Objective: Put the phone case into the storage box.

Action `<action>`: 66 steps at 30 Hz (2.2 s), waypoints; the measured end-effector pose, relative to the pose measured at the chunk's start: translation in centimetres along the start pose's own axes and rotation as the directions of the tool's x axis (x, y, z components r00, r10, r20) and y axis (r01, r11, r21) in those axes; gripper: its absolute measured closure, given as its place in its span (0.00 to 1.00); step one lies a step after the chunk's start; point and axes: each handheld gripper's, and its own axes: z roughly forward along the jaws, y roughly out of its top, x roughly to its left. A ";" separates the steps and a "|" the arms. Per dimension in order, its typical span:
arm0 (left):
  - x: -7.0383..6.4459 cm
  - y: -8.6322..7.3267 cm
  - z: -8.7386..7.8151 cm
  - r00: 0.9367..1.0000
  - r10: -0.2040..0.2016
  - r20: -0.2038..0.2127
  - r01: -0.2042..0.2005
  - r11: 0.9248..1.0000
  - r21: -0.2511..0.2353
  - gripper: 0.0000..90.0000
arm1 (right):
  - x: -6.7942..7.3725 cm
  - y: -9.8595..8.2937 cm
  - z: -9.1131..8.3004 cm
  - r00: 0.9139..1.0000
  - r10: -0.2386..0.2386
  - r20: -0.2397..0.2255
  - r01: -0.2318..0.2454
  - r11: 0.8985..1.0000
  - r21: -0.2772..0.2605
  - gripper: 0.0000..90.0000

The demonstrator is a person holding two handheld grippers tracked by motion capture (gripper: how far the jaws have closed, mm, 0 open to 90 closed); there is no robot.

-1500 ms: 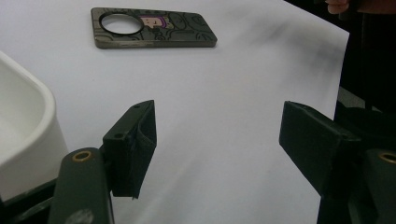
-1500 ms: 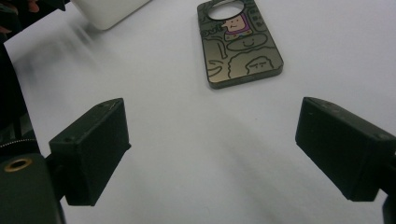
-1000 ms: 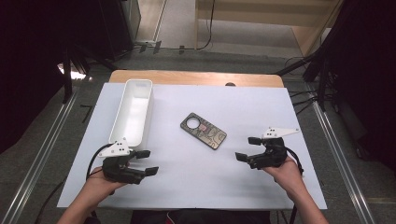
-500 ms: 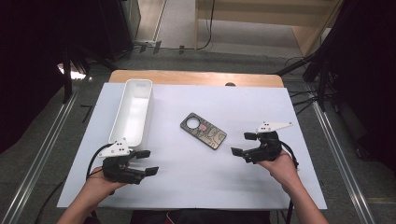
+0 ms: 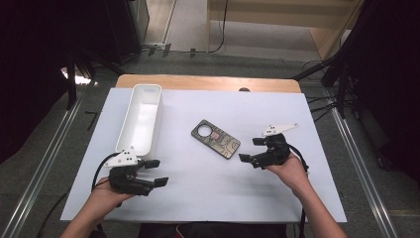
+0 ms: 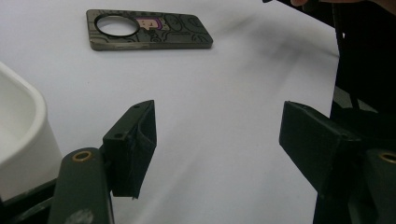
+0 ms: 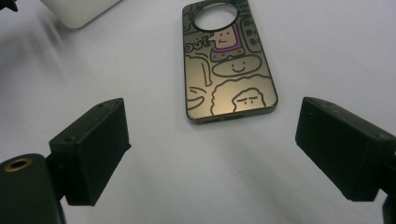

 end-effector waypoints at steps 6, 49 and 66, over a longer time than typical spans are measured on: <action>0.0 0.0 0.0 1.000 0.004 0.003 -0.004 1.000 0.000 0.31 | 0.0 0.6 0.6 1.000 -0.003 -0.002 0.003 1.000 0.011 0.10; 0.1 0.0 -0.1 1.000 -0.005 0.006 0.005 1.000 -0.006 0.31 | -1.1 4.9 5.1 1.000 -0.014 -0.028 0.014 1.000 0.028 0.10; 0.2 0.0 0.0 1.000 -0.006 0.011 0.006 1.000 -0.010 0.31 | -1.1 6.7 7.5 0.999 -0.025 -0.044 0.025 1.000 0.006 0.10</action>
